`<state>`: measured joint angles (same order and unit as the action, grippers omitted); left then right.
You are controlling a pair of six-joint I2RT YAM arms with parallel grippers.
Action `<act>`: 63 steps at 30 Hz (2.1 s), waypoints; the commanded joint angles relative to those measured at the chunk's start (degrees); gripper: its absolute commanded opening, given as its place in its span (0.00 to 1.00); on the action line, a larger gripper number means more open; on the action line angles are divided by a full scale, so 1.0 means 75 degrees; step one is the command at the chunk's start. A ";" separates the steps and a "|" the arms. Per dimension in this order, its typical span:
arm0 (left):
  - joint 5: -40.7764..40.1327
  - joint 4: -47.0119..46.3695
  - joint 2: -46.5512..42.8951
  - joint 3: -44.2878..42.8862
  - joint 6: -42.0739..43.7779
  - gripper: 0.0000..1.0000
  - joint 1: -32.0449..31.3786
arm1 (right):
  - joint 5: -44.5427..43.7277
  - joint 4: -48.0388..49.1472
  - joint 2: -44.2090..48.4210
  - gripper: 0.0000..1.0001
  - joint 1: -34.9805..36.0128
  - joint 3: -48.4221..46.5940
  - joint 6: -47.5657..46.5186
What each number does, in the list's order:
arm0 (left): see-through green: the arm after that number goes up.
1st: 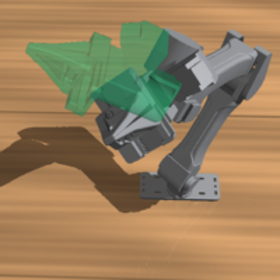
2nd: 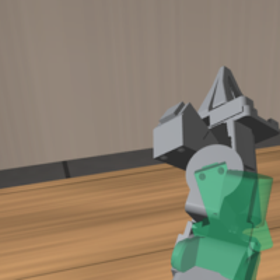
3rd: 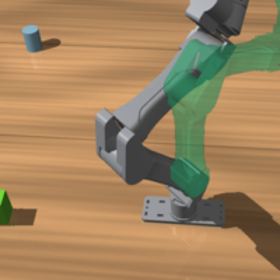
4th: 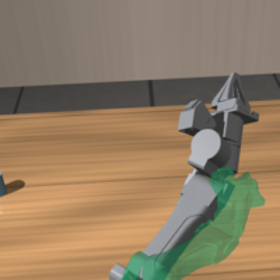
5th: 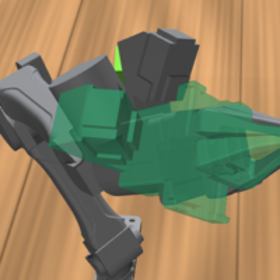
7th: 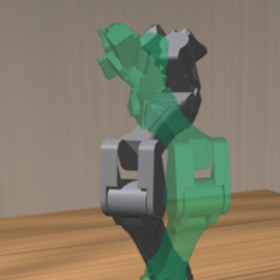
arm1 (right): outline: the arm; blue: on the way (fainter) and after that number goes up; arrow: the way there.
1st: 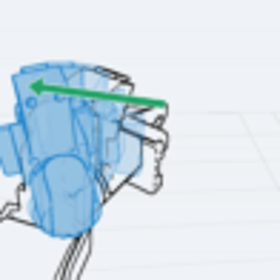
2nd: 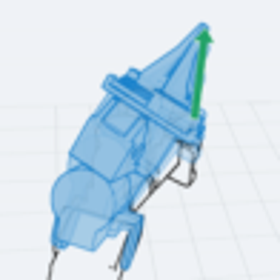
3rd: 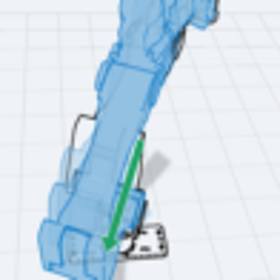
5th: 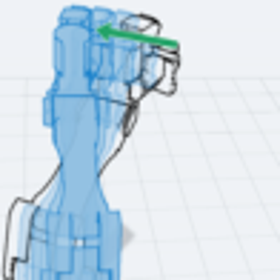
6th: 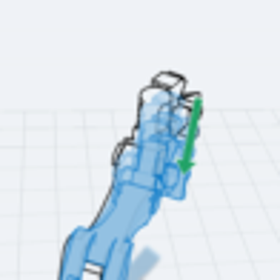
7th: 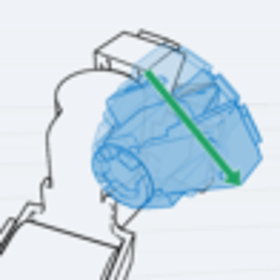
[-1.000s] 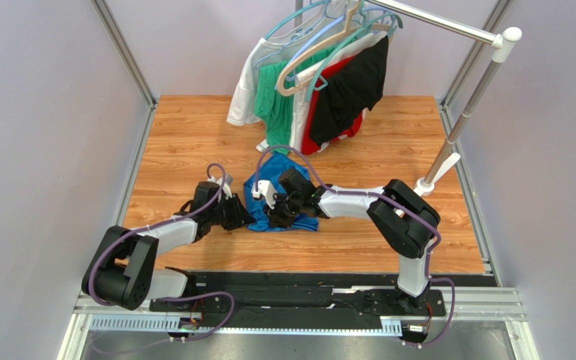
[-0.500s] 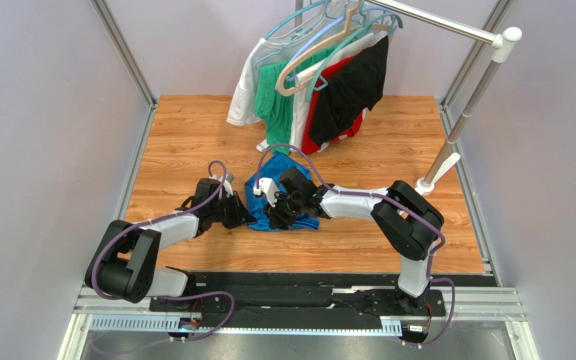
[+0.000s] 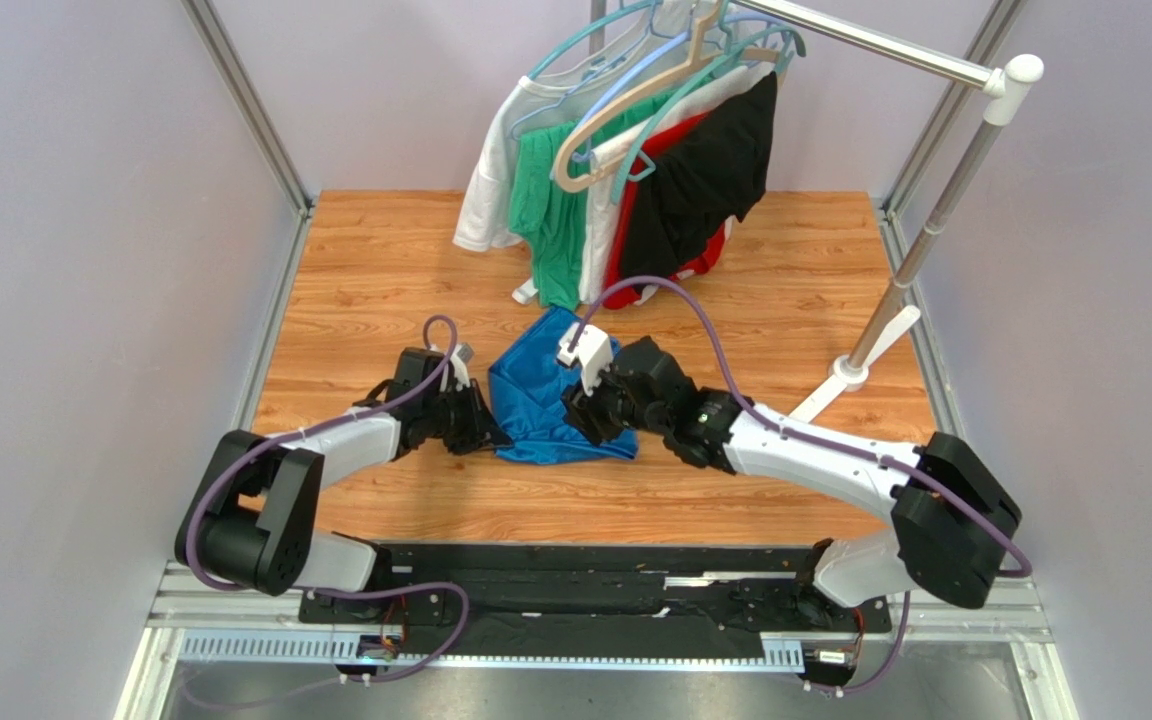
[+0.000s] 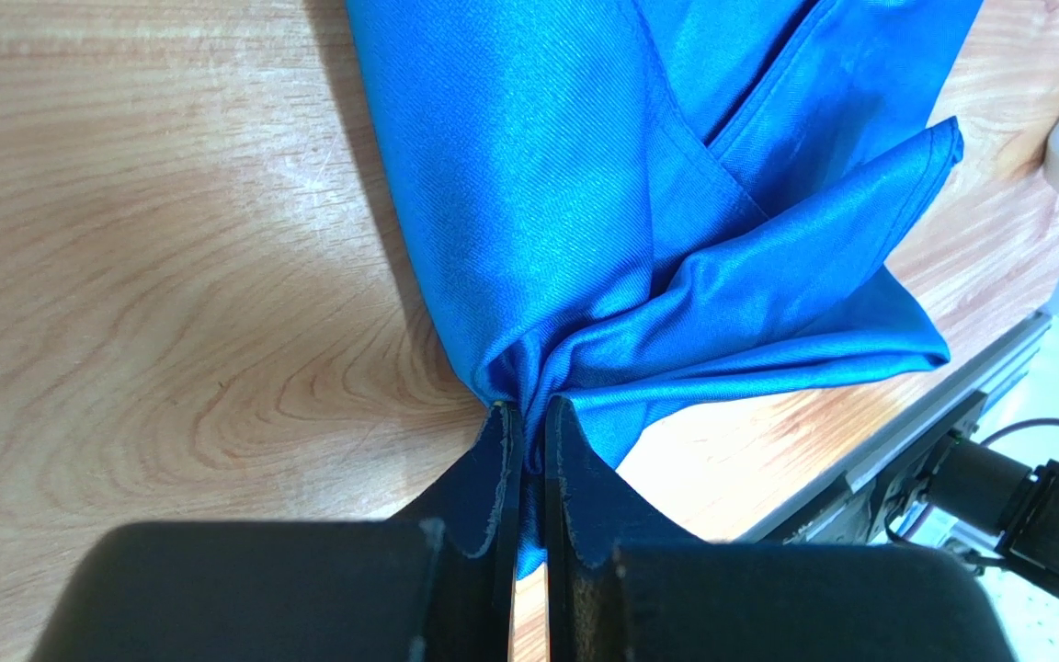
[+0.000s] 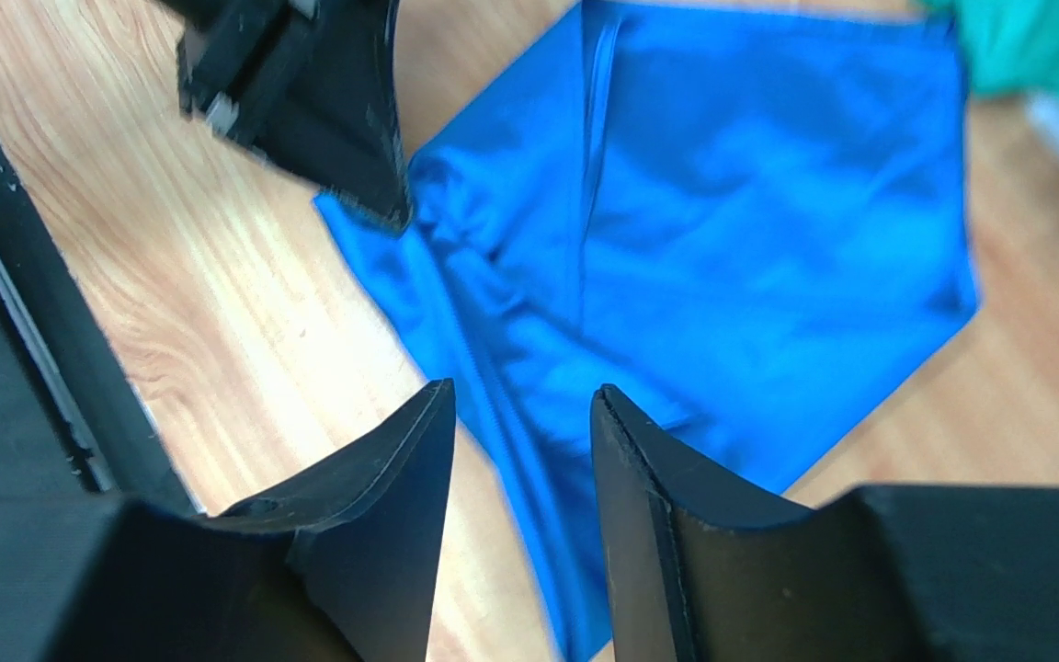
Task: Fold the napkin, place the utensils inside, and roll it up
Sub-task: Roll the napkin with the utensil
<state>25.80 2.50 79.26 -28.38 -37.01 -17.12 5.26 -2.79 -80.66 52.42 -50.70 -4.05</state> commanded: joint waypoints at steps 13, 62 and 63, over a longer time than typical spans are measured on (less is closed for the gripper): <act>-0.0101 0.0733 0.0318 -0.0247 0.0681 0.00 0.0068 | -0.1310 0.0911 0.0806 0.45 0.1202 0.1627 0.3774; -0.0054 0.0733 0.0295 -0.0247 0.0752 0.00 0.0068 | -0.1240 0.0313 -0.1221 0.44 -0.0404 0.1099 0.3657; -0.0054 0.0744 0.0272 -0.0235 0.0752 0.00 0.0068 | -0.1252 0.0301 -0.1256 0.44 -0.0427 0.1146 0.3669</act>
<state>27.62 4.10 80.75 -29.85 -34.15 -16.73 -4.82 -2.37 -88.84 50.00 -41.10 22.68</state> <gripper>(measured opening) 0.084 0.444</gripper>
